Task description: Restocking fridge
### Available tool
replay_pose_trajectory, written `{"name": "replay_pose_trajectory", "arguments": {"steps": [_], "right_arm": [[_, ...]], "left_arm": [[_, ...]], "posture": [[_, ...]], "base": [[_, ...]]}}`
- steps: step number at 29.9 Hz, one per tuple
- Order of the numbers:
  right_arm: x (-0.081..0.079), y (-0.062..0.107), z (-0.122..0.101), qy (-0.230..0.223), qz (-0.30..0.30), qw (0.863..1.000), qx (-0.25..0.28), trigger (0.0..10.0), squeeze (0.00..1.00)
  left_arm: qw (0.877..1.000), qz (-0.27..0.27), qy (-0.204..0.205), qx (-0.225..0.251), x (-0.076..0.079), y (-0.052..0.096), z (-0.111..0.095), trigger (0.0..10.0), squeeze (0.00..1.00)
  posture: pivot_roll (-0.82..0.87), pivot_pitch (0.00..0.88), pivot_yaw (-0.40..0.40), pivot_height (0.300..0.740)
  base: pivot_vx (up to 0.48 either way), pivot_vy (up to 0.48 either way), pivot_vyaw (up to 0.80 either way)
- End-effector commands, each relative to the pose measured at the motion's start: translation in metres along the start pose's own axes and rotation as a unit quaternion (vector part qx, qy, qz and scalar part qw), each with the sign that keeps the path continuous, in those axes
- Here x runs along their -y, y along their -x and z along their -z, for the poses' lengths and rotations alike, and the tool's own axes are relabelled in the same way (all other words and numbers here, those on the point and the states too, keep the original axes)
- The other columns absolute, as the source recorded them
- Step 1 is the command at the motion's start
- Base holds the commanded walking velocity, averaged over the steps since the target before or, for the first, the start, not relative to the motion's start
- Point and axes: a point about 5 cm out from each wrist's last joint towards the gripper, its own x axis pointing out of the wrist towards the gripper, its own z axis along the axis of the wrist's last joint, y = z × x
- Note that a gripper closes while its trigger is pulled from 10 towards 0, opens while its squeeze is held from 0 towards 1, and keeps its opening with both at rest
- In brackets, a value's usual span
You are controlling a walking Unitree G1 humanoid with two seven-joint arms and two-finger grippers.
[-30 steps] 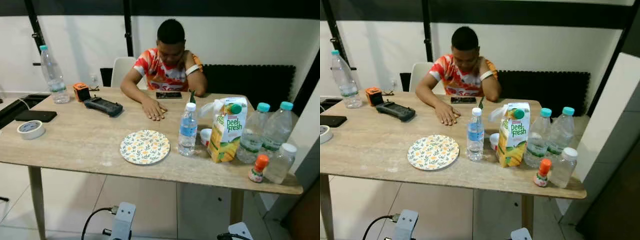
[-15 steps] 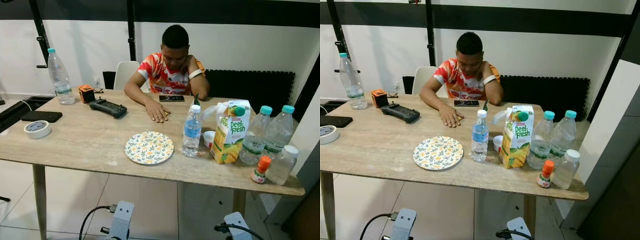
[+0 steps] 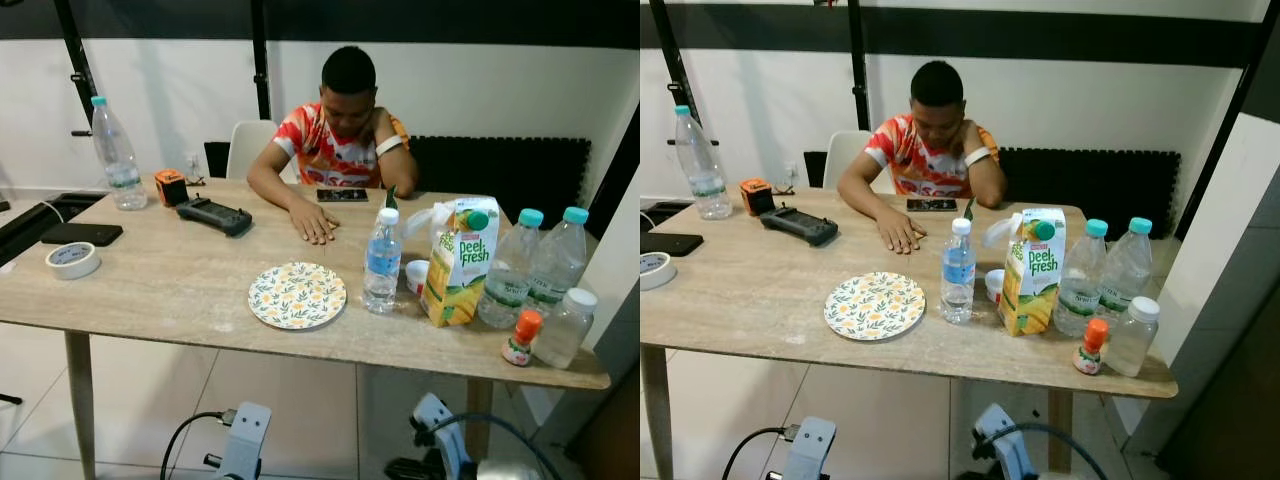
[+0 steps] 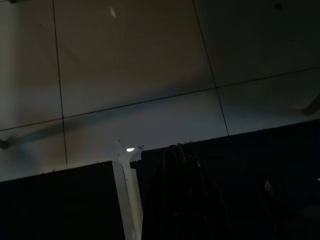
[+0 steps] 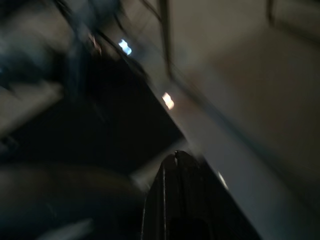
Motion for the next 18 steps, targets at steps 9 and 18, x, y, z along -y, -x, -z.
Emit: {"name": "replay_pose_trajectory", "arguments": {"steps": [9, 18], "right_arm": [[-0.008, -0.005, -0.132, 0.073, -0.004, 0.974, 0.216, 10.0, 0.00], [0.002, 0.002, -0.201, 0.111, 0.206, 0.930, 0.282, 10.0, 0.22]], "left_arm": [[1.000, -0.003, -0.013, 0.001, -0.005, 0.001, 0.000, 10.0, 0.00], [1.000, 0.003, -0.013, 0.005, -0.002, 0.001, 0.001, 10.0, 0.00]], "posture": [[0.01, 0.057, 0.004, 0.740], [0.02, 0.068, 0.003, 0.740]], "base": [[0.000, 0.000, 0.00], [0.000, 0.000, 0.00]]}}
